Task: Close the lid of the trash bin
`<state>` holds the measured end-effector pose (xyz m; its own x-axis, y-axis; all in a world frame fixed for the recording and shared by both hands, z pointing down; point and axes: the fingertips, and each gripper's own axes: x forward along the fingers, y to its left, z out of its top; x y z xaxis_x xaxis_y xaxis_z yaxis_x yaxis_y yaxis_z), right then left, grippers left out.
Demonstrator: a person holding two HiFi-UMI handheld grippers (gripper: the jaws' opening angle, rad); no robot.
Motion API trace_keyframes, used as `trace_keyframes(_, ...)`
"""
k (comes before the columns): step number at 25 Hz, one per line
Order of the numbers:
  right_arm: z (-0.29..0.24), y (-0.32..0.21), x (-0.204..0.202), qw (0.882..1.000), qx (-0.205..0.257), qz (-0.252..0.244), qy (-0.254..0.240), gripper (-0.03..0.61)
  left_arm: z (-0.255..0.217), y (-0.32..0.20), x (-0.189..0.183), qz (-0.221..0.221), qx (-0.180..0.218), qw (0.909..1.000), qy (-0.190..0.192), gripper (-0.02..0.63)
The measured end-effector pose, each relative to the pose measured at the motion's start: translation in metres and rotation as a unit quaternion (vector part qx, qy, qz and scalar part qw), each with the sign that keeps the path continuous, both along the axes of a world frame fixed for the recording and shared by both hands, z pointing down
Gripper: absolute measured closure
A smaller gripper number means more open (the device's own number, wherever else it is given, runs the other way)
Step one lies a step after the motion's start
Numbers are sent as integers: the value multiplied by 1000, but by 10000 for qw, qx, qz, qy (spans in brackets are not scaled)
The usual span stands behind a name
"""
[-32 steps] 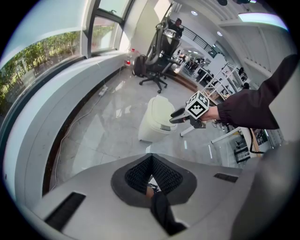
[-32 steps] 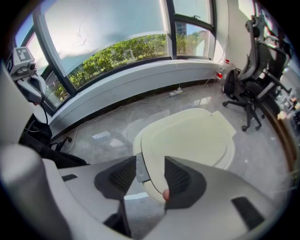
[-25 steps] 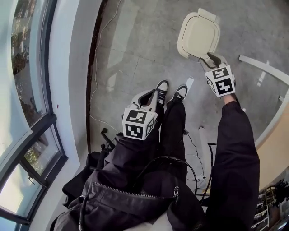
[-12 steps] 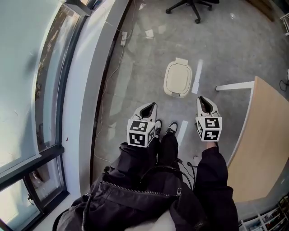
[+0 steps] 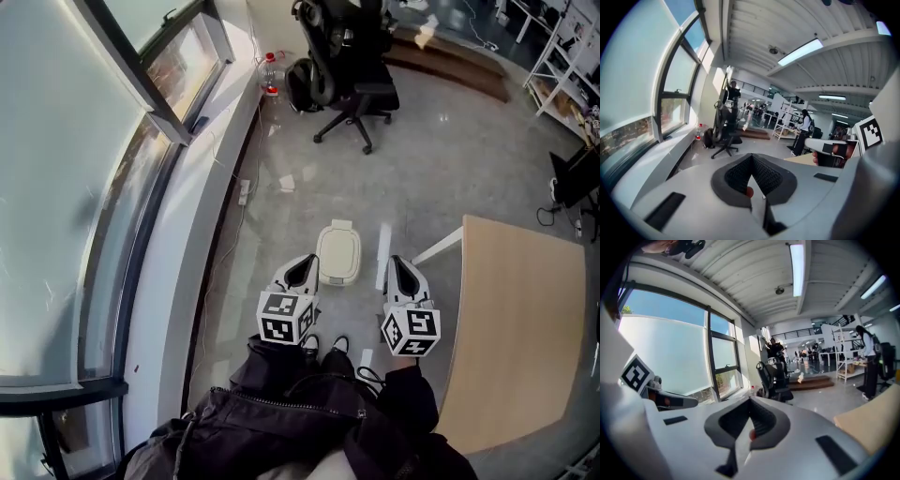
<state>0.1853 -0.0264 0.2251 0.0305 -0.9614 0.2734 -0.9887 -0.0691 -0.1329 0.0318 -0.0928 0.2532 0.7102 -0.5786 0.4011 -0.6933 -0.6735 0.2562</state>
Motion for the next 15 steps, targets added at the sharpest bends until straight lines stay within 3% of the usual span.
trace_keyframes(6, -84, 12, -7, 9978, 592, -123, 270, 573, -95, 13, 18, 256, 930, 9947, 361, 618)
trace_keyframes(15, -172, 34, -14, 9879, 1278, -194, 856, 574, -168, 38, 35, 436, 1566, 9844, 680, 618)
